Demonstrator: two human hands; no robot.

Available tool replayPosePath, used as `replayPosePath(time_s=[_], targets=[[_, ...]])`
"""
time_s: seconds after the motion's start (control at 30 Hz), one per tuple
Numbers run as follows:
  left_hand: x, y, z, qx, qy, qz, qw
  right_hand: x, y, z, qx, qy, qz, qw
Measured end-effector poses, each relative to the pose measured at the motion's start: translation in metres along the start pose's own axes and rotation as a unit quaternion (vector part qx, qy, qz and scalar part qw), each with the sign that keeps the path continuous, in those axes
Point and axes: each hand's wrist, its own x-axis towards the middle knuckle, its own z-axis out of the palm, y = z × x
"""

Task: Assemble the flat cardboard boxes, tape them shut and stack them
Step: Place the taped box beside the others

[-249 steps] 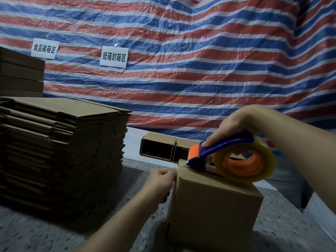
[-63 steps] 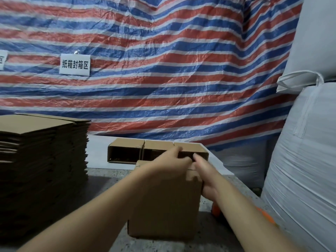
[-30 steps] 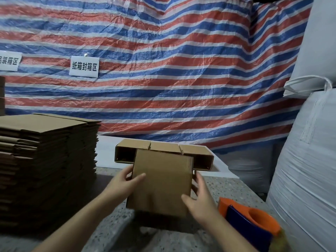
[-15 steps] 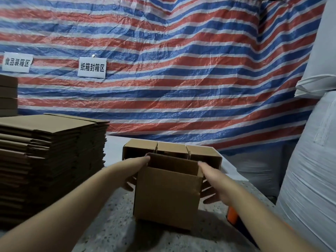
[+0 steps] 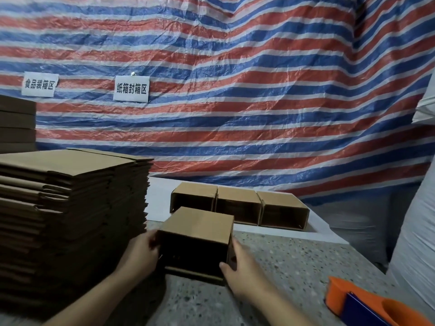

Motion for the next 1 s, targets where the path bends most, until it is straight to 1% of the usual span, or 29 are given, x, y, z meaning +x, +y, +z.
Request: replayPosePath(time_s=[0.1,0.2,0.3,0.4,0.53,0.6,0.87,1.0], targets=[[0.014,-0.01,0.009,-0.047,0.036,-0.047,0.997,0.029,-0.001,0.012,-0.027,-0.011,-0.014,0.999],[0.04,-0.014,0.02,-0.073,0.07,-0.093,0.99,0.063,-0.003,0.022,-0.051,-0.005,-0.013,0.999],[0.076,-0.02,0.034,-0.099,0.083,-0.157,0.979,0.096,-0.001,0.029,-0.064,0.009,-0.023,0.998],[0.105,-0.024,0.047,-0.063,0.088,-0.2,0.974,0.124,0.003,0.034,-0.076,0.021,-0.036,0.996],[0.129,-0.027,0.059,0.021,0.098,-0.247,0.964,0.153,0.009,0.037,-0.084,0.018,-0.034,0.996],[0.137,-0.024,0.063,0.04,0.092,-0.255,0.962,0.163,0.011,0.036,-0.081,0.015,-0.029,0.996],[0.151,-0.024,0.069,0.053,0.089,-0.257,0.961,0.179,0.014,0.037,-0.093,0.022,-0.036,0.995],[0.148,-0.021,0.068,0.033,0.086,-0.267,0.959,0.176,0.011,0.033,-0.1,0.017,-0.007,0.995]])
